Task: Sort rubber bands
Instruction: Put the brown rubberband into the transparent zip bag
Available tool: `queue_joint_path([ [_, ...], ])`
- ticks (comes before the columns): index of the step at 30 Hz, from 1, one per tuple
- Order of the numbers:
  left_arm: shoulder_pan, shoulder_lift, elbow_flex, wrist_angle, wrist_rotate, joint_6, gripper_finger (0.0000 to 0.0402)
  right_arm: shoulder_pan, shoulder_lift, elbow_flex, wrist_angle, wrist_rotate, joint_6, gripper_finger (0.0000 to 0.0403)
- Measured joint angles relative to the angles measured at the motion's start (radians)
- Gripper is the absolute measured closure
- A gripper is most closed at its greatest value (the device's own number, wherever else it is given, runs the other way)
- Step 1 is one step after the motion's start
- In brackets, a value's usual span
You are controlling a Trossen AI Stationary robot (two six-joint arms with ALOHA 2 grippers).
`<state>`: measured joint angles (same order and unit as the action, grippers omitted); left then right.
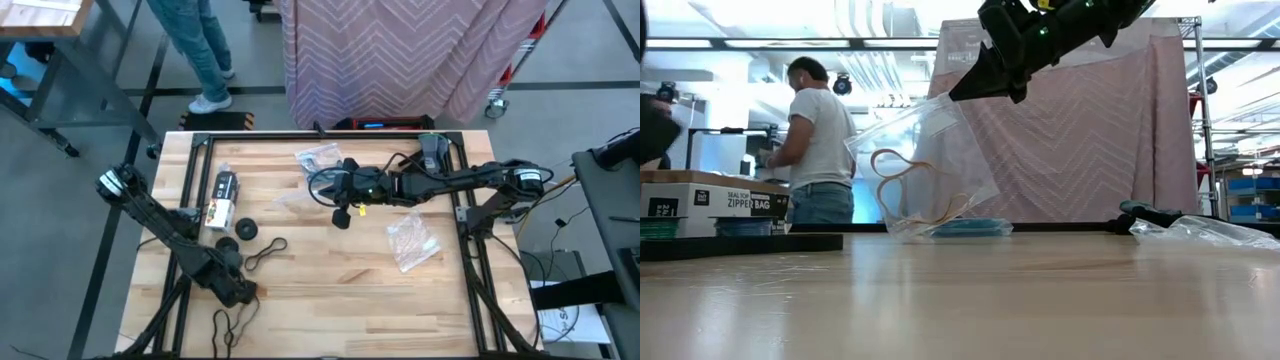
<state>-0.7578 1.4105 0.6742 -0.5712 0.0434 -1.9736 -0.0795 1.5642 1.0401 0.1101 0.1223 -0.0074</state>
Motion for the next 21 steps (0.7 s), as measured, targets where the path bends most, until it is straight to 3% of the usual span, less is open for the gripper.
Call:
queue_joint_path([
  [4,0.000,0.000,0.018,-0.005,-0.083,0.005,0.0073,0.000,0.000,0.000,0.001,0.000,0.000,0.0403],
  [21,0.006,0.068,0.024,-0.006,-0.084,0.019,0.0076,0.000,0.000,0.000,0.001,0.000,0.000,0.0403],
])
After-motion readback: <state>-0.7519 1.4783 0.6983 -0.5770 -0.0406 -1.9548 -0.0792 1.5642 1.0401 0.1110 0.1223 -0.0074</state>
